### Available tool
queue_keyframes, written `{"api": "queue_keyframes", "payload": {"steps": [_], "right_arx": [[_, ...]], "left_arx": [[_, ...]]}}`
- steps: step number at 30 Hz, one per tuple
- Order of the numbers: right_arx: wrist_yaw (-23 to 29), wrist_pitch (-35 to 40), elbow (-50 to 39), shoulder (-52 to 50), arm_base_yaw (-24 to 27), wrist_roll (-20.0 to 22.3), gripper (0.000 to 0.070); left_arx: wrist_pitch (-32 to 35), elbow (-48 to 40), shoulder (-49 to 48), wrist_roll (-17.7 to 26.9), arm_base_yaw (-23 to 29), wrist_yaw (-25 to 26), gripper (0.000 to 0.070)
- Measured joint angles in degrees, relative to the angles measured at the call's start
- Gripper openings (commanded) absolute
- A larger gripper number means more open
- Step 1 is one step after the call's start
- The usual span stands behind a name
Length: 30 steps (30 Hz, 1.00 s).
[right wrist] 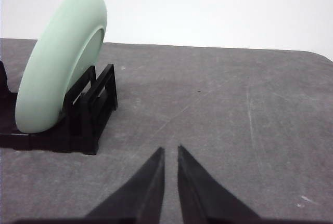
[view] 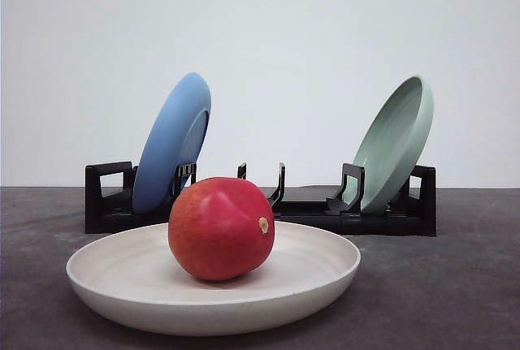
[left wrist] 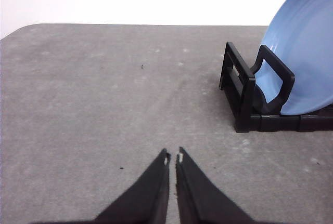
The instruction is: Place pomegranate in white plate
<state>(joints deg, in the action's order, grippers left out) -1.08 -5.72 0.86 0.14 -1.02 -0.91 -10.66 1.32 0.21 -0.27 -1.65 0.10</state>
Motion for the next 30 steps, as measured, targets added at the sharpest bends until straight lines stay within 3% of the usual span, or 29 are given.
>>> {"api": "queue_keyframes", "payload": {"steps": [30], "right_arx": [[0.0, 0.0, 0.0, 0.0, 0.0, 0.0, 0.0041]], "left_arx": [[0.0, 0.0, 0.0, 0.0, 0.0, 0.0, 0.0]]}}
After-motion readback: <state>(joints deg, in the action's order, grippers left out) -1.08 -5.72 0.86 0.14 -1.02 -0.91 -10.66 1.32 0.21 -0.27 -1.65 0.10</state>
